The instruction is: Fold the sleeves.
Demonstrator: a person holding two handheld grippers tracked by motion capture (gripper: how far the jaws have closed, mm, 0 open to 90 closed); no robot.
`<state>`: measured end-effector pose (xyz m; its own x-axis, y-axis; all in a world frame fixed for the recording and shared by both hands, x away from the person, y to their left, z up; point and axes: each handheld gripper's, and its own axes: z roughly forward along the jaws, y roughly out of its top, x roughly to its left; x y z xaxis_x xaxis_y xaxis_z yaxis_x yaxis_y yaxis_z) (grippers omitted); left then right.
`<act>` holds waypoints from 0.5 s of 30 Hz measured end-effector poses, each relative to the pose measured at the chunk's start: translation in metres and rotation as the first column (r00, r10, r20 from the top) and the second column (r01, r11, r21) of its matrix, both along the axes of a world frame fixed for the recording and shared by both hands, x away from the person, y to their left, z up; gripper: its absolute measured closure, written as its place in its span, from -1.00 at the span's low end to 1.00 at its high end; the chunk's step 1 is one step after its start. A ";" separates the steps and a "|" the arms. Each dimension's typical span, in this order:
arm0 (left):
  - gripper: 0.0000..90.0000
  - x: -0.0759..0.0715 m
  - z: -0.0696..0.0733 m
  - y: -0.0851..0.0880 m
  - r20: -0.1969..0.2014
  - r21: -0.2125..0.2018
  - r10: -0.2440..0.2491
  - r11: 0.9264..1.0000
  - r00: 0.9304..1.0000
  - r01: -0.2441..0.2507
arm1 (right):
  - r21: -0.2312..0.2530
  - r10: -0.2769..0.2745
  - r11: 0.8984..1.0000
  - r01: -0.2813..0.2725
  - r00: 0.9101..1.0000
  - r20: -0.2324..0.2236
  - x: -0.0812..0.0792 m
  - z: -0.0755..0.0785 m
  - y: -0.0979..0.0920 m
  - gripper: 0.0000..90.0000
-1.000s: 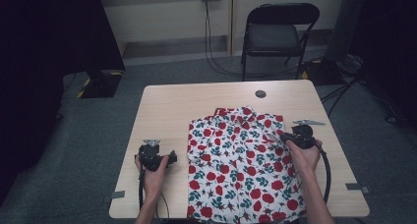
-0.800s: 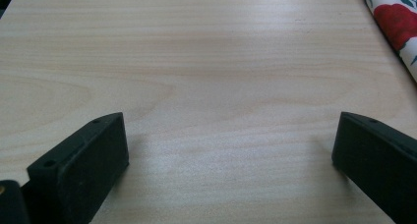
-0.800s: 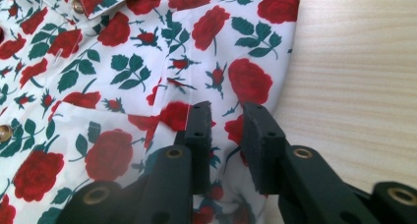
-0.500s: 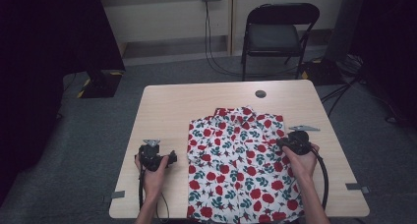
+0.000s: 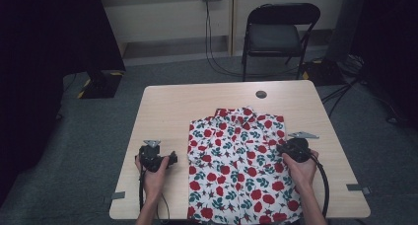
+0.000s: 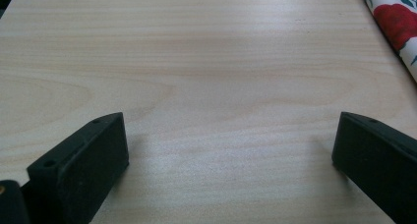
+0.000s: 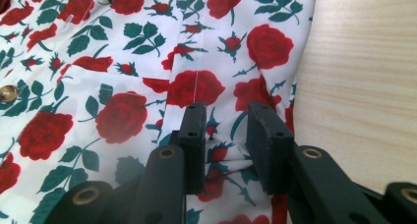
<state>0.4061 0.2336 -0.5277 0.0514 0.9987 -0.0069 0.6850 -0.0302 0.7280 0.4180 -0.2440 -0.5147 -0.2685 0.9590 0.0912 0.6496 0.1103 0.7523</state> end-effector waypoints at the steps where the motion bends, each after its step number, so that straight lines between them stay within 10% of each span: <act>1: -1.00 0.000 0.000 0.000 0.000 0.000 0.000 1.000 1.000 0.000 | 0.000 -0.001 1.000 0.001 1.000 0.003 0.000 -0.001 0.000 0.54; 15: -1.00 -0.002 0.000 -0.001 0.000 0.001 0.005 1.000 1.000 -0.005 | -0.048 0.013 0.999 -0.011 0.999 0.039 -0.003 -0.004 0.009 0.03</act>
